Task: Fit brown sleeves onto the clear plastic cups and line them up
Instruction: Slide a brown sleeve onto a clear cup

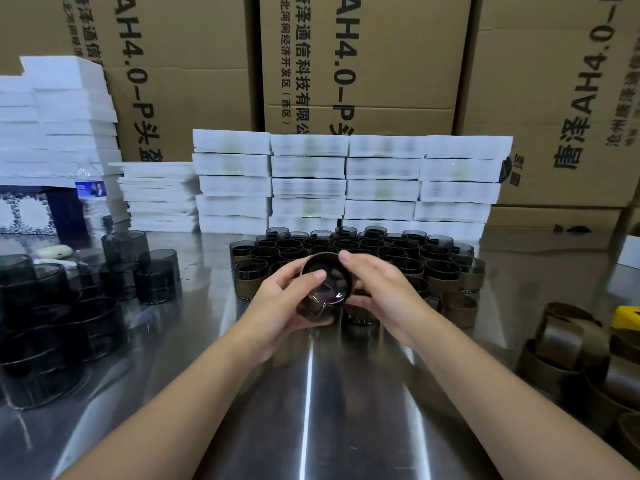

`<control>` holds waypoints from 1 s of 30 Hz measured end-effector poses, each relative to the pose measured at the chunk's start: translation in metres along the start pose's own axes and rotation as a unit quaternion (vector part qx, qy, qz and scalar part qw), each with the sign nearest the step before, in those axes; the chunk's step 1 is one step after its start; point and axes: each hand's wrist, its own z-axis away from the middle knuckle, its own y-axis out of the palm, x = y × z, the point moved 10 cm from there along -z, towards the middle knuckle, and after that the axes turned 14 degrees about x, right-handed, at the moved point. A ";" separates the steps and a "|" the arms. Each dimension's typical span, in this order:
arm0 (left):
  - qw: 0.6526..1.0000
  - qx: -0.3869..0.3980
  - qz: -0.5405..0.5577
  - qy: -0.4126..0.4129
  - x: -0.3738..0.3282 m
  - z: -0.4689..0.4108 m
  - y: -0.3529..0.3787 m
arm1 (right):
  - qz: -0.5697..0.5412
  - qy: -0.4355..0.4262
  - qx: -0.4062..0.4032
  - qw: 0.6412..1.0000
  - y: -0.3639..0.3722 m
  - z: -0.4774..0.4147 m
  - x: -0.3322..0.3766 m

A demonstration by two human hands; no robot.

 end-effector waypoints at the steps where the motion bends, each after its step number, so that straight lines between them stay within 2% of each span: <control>1: 1.000 0.011 0.006 0.001 -0.001 0.000 0.003 | 0.008 0.017 0.015 1.000 0.003 -0.001 -0.003; 4: 0.999 0.031 0.018 0.005 -0.004 -0.002 0.008 | 0.005 0.037 0.054 0.998 0.008 -0.003 -0.006; 10: 0.998 0.045 0.037 0.004 -0.008 -0.003 0.011 | 0.004 0.031 0.073 0.997 0.010 -0.004 -0.002; 20: 0.994 0.084 0.074 0.014 -0.007 -0.003 0.022 | 0.059 0.036 0.036 0.997 0.006 -0.002 -0.005; 27: 0.994 0.070 0.082 -0.014 0.005 -0.006 0.019 | 0.063 0.034 0.040 0.997 0.011 -0.003 -0.011; 30: 0.996 0.021 0.084 -0.031 0.010 -0.008 0.011 | 0.079 0.030 0.019 0.996 0.011 -0.003 -0.009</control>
